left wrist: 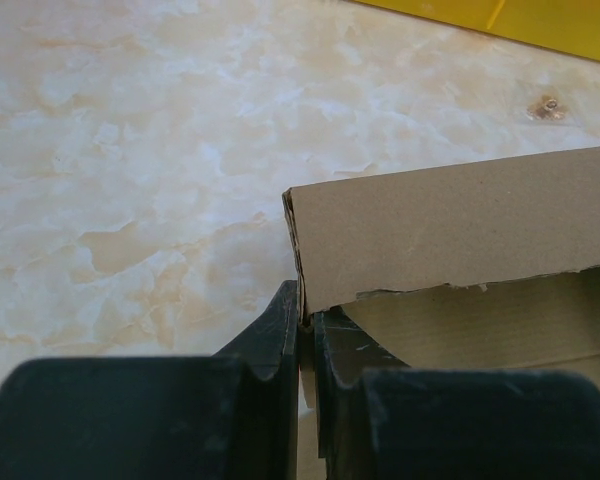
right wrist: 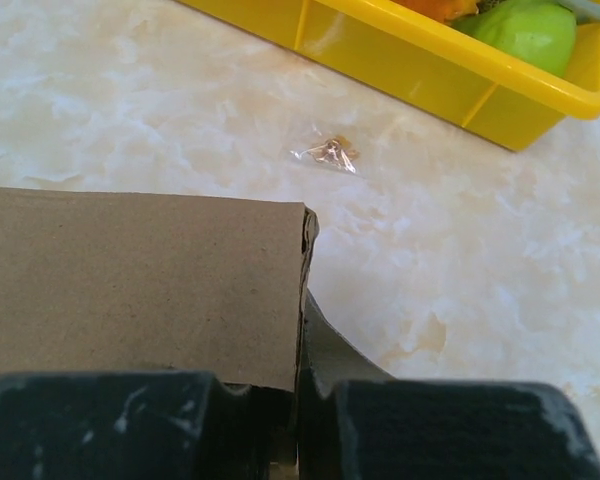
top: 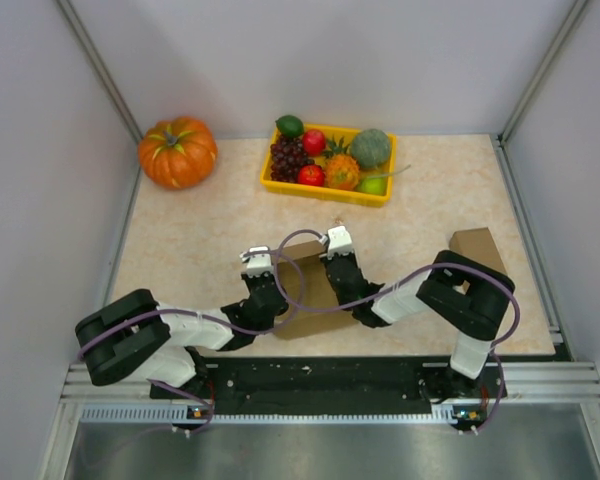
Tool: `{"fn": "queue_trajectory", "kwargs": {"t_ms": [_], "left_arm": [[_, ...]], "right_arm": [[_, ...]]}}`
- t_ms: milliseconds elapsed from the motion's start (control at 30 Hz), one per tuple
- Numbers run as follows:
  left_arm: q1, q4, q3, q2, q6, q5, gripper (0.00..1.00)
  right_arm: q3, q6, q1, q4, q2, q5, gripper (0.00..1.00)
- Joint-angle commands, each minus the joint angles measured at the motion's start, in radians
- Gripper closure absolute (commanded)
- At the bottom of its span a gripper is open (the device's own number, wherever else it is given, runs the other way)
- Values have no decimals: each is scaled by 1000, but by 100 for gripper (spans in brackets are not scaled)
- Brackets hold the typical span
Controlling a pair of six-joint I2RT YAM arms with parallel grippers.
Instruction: Fold the paper box
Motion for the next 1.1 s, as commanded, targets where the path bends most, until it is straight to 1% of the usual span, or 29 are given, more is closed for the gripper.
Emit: {"fn": "queue_trajectory", "kwargs": {"t_ms": [0,33,67,100,133,167,200,233,300,333,400,467,533,600,633,667,700,733,800,867,900,933,1000,1033,1067], "left_arm": [[-12,-37,41,4,-61,-10,100],[-12,-48,46,9,-71,-25,100],[-12,-57,52,10,-78,-27,100],[-12,-73,52,13,-87,-32,100],[-12,-77,50,13,-94,-42,100],[-12,-80,47,12,-100,-49,100],[-12,-80,46,12,-100,-49,100],[-12,-83,46,13,-100,-55,100],[-12,-85,46,10,-98,-59,100],[-12,-90,46,9,-98,-59,100],[-12,-90,46,4,-86,-56,100],[-12,-106,47,-1,-83,-56,100],[-12,-108,44,-7,-80,-53,100],[-12,-109,40,-8,-80,-55,100],[-12,-110,40,-8,-80,-55,100],[-12,-110,44,-7,-75,-52,100],[-12,-113,47,-5,-75,-46,100],[-12,-113,50,-4,-75,-41,100],[-12,-110,58,2,-71,-35,100],[-12,-110,63,4,-63,-30,100],[-12,-113,63,1,-62,-30,100],[-12,-114,60,-4,-63,-35,100],[-12,-110,57,-14,-58,-35,100],[-12,-110,57,-17,-54,-32,100],[-12,-111,57,-21,-51,-30,100]], "right_arm": [[42,23,15,-122,1,36,95],[19,78,17,-154,-24,38,62],[2,118,17,-196,-59,30,50],[-36,150,15,-234,-129,17,42],[-61,208,18,-306,-174,-17,31],[-82,238,18,-341,-212,-26,26],[-110,261,17,-399,-293,-36,25],[-127,290,18,-470,-334,-57,22],[-171,308,18,-550,-421,-95,21],[-188,309,18,-565,-494,-114,20],[-210,289,17,-611,-555,-123,19],[-213,249,12,-624,-628,-207,18],[-224,214,-14,-599,-653,-322,17],[-217,213,-52,-575,-659,-384,16],[-217,189,-93,-547,-655,-519,16],[-219,168,-97,-512,-642,-554,16],[-216,131,-97,-441,-597,-583,16],[-217,68,-97,-388,-569,-603,15],[-204,39,-103,-296,-470,-542,16],[-181,2,-106,-192,-408,-485,19],[-194,2,-105,-118,-351,-449,20],[-205,-18,-105,22,-325,-417,25],[-210,-21,-105,110,-282,-343,30],[-208,-43,-105,181,-248,-302,35],[-205,-56,-105,209,-228,-294,36]]}}
